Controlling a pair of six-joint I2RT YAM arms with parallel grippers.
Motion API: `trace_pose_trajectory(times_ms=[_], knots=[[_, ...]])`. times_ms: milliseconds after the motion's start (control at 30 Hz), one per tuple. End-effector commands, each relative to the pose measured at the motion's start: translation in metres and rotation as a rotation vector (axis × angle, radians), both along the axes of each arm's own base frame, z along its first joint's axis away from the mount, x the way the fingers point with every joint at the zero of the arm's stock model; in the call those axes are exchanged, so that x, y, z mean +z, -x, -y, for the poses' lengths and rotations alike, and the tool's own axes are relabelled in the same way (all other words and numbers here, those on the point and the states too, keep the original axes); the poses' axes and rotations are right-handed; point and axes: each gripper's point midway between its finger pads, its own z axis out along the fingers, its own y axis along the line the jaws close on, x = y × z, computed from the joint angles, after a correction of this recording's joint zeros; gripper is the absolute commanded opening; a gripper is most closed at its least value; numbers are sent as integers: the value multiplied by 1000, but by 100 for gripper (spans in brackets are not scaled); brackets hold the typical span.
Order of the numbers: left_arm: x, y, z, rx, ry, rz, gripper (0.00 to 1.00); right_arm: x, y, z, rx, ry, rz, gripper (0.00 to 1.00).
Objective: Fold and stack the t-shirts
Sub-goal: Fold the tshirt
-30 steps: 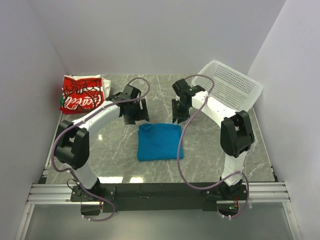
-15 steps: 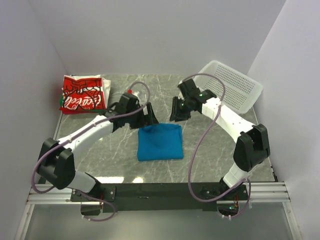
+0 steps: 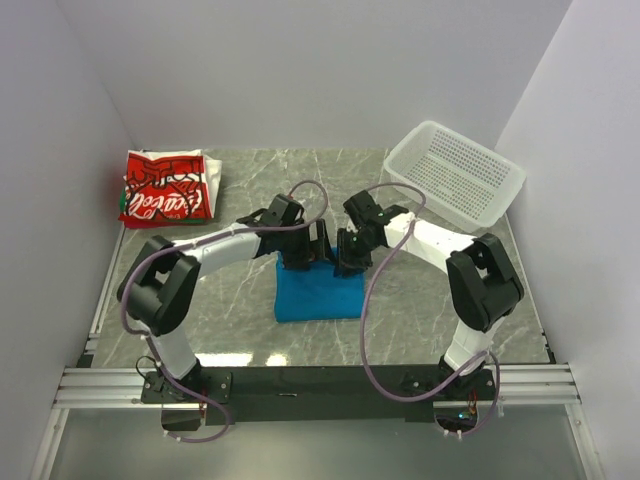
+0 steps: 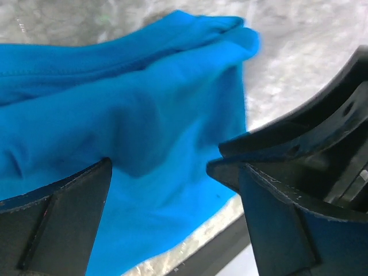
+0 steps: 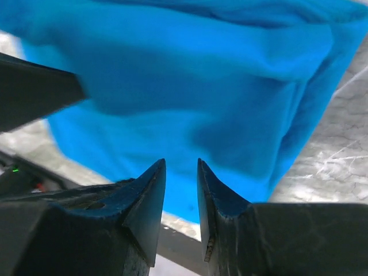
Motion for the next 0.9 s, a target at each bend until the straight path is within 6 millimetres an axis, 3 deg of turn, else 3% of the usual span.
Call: trace_pose_trajectory(times_ms=[0,267,367,400,500,600,633,700,733,800,833,867], knots=[[0,-27,-1,28,-27,70,97,-9,18,-8,33,-17,-36,36],[12,-69,-28,130,-70,138,99,-34,34,9,29,53,-79,36],[8,-85,-45,182,-122,137,99,-42,37,12,30,71,-94,36],[3,-87,-52,202,-151,126,99,-45,38,13,32,77,-100,36],[14,-93,-61,225,-157,142,99,-47,39,16,33,92,-99,36],[29,-83,-60,199,-116,165,99,-48,39,17,34,96,-99,36],[24,-73,-61,182,-108,154,99,-48,39,16,36,98,-99,36],[34,-60,-60,155,-67,170,99,-49,37,16,35,102,-98,36],[23,-41,-60,121,-48,126,99,-50,37,17,35,107,-97,36],[29,-25,-60,101,1,130,99,-51,35,18,33,119,-91,36],[15,-5,-63,96,19,74,99,-51,35,19,31,124,-91,36],[26,0,-63,97,57,102,99,-51,34,19,33,128,-88,36]])
